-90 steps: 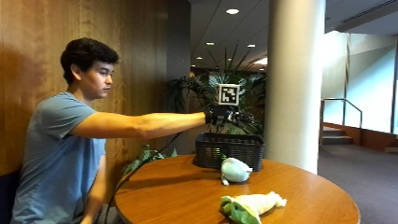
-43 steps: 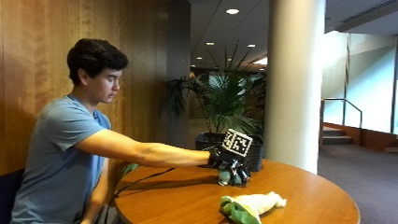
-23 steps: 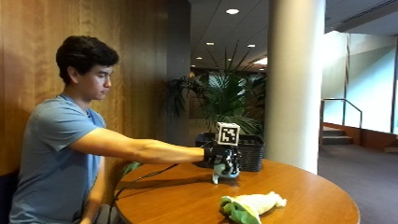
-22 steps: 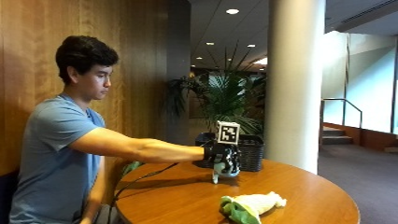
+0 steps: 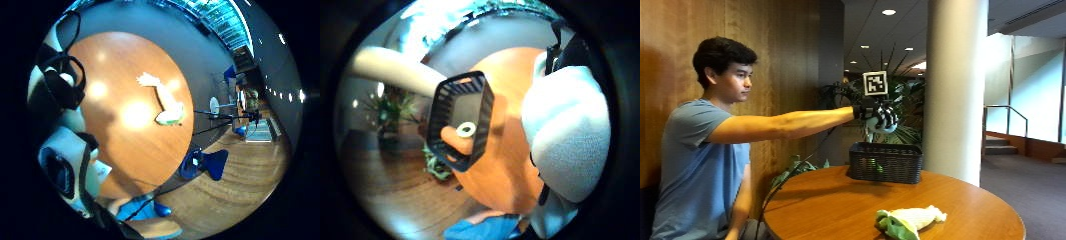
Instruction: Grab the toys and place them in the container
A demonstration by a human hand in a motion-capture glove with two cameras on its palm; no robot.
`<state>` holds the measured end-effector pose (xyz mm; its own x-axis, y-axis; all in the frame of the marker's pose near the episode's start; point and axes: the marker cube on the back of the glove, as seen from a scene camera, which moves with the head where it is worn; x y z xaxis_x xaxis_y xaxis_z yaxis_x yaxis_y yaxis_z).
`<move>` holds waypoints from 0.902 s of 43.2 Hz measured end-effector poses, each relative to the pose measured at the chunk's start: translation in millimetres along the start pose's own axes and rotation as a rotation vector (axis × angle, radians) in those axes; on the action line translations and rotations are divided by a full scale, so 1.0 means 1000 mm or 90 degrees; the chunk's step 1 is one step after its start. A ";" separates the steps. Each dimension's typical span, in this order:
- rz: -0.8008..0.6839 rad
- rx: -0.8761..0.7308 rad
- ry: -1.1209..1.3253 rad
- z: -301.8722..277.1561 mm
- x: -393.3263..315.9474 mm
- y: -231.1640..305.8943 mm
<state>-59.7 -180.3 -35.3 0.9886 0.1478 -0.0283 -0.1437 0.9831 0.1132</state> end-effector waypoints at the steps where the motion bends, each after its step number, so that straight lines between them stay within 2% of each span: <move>1: -0.001 0.006 0.000 -0.008 -0.002 0.000; 9: 0.008 0.053 -0.056 -0.060 -0.064 -0.006; 12: -0.019 0.062 -0.047 -0.071 -0.091 -0.007; 16: -0.101 0.081 -0.047 -0.078 -0.118 -0.006; 20: -0.124 0.097 -0.062 -0.084 -0.159 -0.009; 26: -0.138 0.097 -0.090 -0.073 -0.148 -0.003; 32: -0.179 0.078 -0.084 -0.058 -0.170 -0.002; 39: -0.174 0.008 -0.111 -0.028 -0.191 -0.009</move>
<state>-248.6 -214.0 -58.2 0.9834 -0.1437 0.1108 0.1281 0.9822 0.1372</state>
